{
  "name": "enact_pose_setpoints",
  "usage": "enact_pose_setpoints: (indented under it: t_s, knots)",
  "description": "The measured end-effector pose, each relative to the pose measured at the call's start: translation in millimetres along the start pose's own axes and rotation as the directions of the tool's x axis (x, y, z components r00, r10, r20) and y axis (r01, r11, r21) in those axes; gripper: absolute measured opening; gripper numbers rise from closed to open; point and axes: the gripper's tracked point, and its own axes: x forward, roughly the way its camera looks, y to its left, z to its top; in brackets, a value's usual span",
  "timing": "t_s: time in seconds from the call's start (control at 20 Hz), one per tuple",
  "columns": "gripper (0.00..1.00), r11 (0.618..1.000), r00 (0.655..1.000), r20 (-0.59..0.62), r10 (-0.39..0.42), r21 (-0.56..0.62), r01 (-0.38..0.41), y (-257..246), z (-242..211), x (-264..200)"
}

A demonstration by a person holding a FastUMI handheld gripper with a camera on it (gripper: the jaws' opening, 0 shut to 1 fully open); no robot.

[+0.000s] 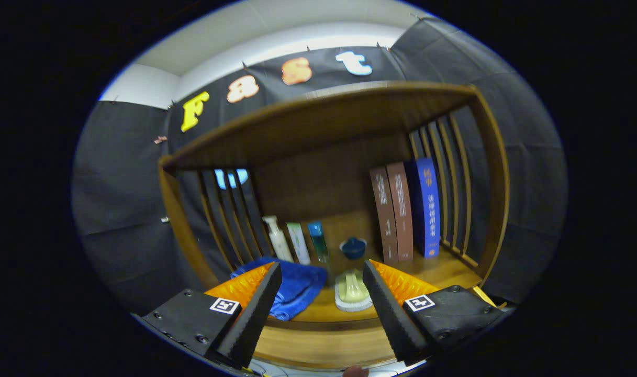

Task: Pull open the drawer, take out the items inside it, and place them on the countertop above the cabinet.

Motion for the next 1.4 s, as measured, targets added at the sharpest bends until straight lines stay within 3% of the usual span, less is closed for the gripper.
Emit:
enact_pose_setpoints:
  t_s: [0.1,0.5,1.0,1.4]
  knots:
    - [0.99,0.998,0.996,0.087,0.006,-0.058,-0.001,7,6,-36]
    - [0.98,0.993,0.992,0.113,-0.054,-0.096,0.065,6,-62,-113]
    - [0.99,0.988,0.987,-0.071,-0.143,-0.071,0.138,-45,-208,-122]
    - [0.99,0.987,0.981,-0.149,-0.120,-0.122,0.102,-39,-251,-97]
